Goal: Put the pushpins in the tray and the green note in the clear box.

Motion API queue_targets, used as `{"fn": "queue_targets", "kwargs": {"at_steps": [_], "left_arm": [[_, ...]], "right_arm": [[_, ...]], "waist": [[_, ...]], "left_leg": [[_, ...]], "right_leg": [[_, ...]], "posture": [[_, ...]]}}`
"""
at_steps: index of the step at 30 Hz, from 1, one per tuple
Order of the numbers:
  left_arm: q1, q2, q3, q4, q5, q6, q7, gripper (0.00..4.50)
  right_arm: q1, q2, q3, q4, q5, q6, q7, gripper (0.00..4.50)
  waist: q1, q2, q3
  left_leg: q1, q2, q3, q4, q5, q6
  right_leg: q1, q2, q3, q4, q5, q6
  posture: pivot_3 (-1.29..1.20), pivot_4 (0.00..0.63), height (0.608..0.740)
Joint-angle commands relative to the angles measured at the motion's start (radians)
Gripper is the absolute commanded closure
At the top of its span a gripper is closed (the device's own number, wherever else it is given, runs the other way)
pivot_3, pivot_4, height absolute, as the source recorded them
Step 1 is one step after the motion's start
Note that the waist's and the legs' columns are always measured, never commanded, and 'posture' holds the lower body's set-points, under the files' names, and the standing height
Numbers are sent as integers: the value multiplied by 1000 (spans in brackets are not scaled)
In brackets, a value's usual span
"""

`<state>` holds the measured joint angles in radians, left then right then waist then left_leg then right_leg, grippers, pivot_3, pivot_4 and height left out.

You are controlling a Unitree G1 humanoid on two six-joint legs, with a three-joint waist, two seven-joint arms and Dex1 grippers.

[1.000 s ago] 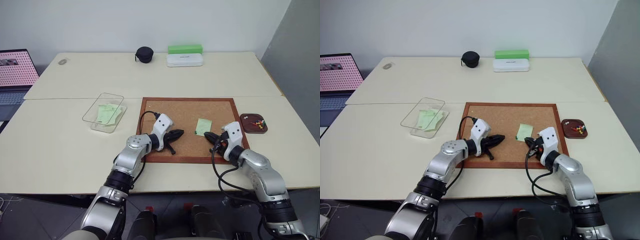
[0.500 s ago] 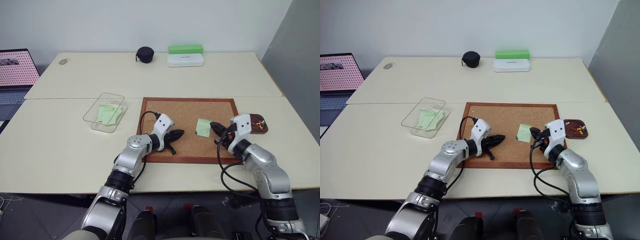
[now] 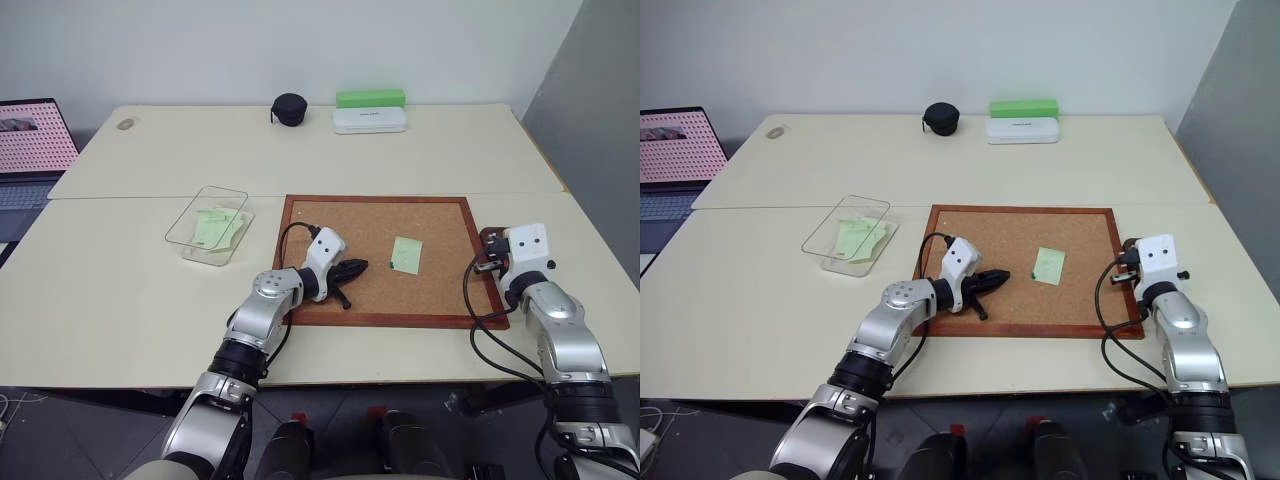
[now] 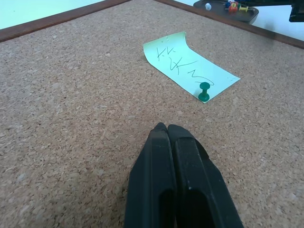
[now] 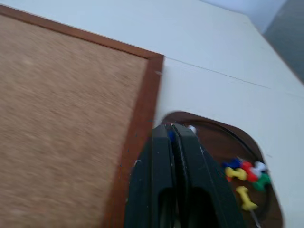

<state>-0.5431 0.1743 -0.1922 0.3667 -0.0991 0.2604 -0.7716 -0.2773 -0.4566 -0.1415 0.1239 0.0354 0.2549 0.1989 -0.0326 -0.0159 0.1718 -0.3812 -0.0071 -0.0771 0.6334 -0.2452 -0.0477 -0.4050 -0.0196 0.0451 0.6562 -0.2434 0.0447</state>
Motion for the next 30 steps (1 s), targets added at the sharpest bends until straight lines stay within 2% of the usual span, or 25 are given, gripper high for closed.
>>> {"fn": "queue_targets", "kwargs": {"at_steps": [1,5,7,8,23,30], "left_arm": [[9,-5,-19,32,12,11,5,4500],[10,-4,-21,32,15,8,3,4500],[10,-2,-21,33,16,6,2,4500],[10,-1,-21,34,16,6,2,4500],[15,-4,-20,28,18,5,7,4500],[17,-6,-22,24,18,7,5,4500]], "right_arm": [[-46,-31,-7,31,-55,-63,-35,4432],[-68,-37,1,81,-74,-85,-31,4432],[-75,-40,3,104,-83,-94,-34,4020],[-79,-41,4,113,-87,-98,-34,3964],[-92,-50,-7,151,-119,-114,-45,893],[-88,-50,-9,148,-129,-105,-49,893]], "waist": [[0,0,0],[0,0,0],[0,0,0],[0,0,0],[0,0,0],[0,0,0]], "left_leg": [[0,0,0,0,0,0],[0,0,0,0,0,0],[0,0,0,0,0,0],[0,0,0,0,0,0],[0,0,0,0,0,0],[0,0,0,0,0,0]], "right_leg": [[0,0,0,0,0,0],[0,0,0,0,0,0],[0,0,0,0,0,0],[0,0,0,0,0,0],[0,0,0,0,0,0],[0,0,0,0,0,0]], "posture": [[0,150,740],[0,150,740],[0,150,740],[0,150,740],[0,150,740],[0,150,740]]}}
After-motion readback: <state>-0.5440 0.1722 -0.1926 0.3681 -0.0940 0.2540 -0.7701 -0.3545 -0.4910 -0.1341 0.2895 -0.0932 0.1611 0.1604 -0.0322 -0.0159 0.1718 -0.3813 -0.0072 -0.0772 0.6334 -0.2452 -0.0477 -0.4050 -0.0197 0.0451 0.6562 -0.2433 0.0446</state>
